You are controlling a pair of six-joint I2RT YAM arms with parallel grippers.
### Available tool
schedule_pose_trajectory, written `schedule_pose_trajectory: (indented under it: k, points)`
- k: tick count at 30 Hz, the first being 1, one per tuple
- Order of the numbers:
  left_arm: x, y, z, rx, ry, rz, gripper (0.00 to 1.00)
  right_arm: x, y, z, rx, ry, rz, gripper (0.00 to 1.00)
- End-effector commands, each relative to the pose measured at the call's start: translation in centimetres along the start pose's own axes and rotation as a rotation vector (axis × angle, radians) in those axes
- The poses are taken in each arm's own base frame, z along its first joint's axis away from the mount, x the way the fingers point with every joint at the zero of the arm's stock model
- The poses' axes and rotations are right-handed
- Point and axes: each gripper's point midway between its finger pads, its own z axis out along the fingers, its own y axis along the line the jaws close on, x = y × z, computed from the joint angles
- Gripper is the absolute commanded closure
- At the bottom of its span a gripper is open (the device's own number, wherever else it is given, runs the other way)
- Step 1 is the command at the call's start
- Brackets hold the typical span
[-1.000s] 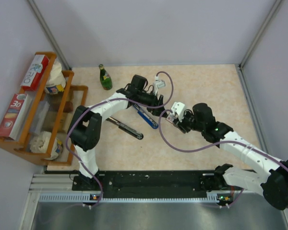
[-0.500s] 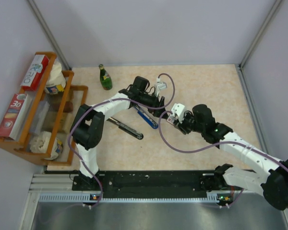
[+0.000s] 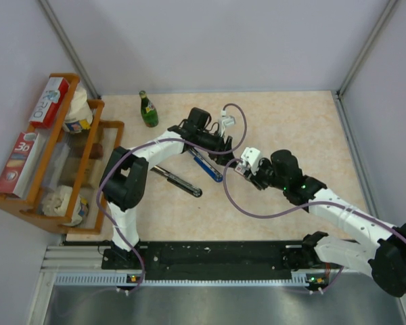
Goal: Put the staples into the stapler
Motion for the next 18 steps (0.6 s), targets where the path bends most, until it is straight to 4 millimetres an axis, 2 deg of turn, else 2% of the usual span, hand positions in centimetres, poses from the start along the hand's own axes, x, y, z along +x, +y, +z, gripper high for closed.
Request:
schedule_pose_trajectory:
  k: [1,11,18]
  points:
    - [0.0,-1.3,1.1,0.057,0.023,0.033,0.23,-5.0,-1.8,0.0,0.081,-0.176,-0.018,0.62]
    - [1.0,-1.4,2.1,0.064,0.063,0.033,0.25,-5.7,-1.7,0.2,0.093,-0.208,-0.021,0.62]
    - [-0.3,-1.7,1.3,0.046,0.037,0.066,0.28,-4.9,-1.4,0.4,0.086,-0.181,-0.047,0.62]
